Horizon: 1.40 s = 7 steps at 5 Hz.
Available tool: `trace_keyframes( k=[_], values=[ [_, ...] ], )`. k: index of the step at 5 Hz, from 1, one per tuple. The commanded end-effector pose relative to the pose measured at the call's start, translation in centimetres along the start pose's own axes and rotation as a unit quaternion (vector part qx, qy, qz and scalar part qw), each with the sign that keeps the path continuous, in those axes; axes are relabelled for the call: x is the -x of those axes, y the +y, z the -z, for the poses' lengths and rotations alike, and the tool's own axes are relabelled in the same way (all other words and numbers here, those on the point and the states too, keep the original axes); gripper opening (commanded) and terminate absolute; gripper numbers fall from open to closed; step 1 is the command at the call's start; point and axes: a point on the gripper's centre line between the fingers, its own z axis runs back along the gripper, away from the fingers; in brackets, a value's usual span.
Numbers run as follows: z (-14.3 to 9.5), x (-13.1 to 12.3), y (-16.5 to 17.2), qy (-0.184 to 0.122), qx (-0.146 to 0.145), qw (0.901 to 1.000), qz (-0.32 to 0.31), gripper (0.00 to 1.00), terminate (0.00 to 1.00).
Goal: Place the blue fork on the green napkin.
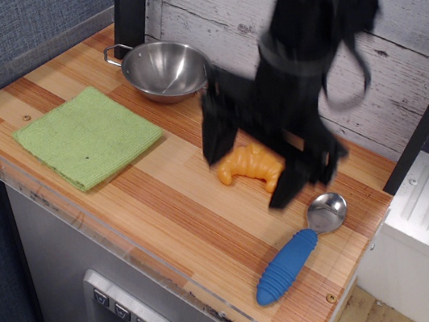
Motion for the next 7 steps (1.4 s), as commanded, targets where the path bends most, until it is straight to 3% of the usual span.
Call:
trace_keyframes(
  k=[1,3,4,5,6,7],
  values=[
    [4.7,0.6,-2.8,0.005,0.026,0.9996,-0.005,1.00,0.00],
    [7.3,0.9,-3.8,0.010,0.074,0.9972,0.011,1.00,0.00],
    [8.6,0.4,-4.0,0.017,0.084,0.9962,0.016,1.00,0.00],
    [8.9,0.1,-4.0,0.012,0.083,0.9964,0.014,0.00,0.00],
    [8.1,-0.6,-4.0,0.000,0.085,0.9963,0.006,0.00,0.00],
    [4.3,-1.4,-3.2,-0.037,0.099,0.9943,0.017,0.00,0.00]
  ],
)
